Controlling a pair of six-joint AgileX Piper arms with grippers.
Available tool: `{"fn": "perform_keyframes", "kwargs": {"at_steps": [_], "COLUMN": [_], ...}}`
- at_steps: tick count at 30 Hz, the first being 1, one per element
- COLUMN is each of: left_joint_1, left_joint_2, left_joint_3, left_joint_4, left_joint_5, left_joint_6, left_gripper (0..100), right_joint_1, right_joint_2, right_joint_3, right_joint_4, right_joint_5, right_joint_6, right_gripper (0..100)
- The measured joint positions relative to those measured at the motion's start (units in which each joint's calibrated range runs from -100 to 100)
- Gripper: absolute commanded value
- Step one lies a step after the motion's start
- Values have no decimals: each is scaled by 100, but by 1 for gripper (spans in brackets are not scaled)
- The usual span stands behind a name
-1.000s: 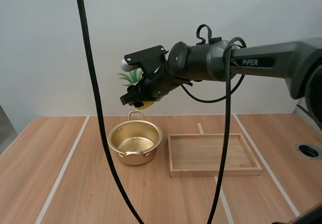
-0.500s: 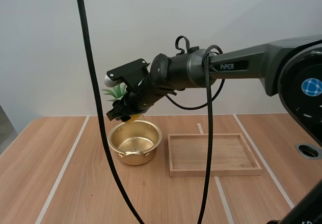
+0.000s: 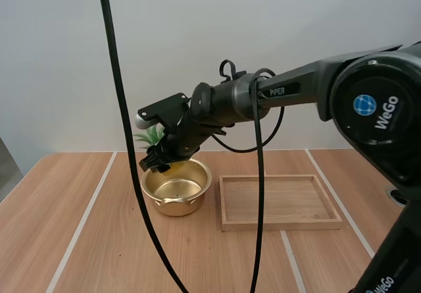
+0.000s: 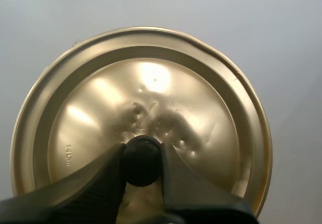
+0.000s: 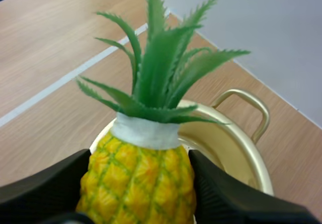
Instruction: Open the pot, put the pineapple inside, and close it
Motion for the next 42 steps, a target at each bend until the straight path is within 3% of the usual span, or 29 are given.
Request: {"fn": "perform_keyframes", "kwargs": {"at_steps": [12,27,42], "left_joint_1": [0,0,0], "left_joint_2": [0,0,0], "left_joint_3": [0,0,0], "left_joint_4": [0,0,0], "left_joint_5": [0,0,0], "left_joint_6": [0,0,0], "left_gripper": [0,0,0], "right_joint_1": [0,-8,-7], "right_joint_2": [228,228,228], "right_joint_3": [14,1238,1310], "right_joint_4": [-321,-393,-428], "right_joint_5": [-29,-1929,-2267], "right_joint_6": [0,0,0], "right_gripper": [0,0,0]}}
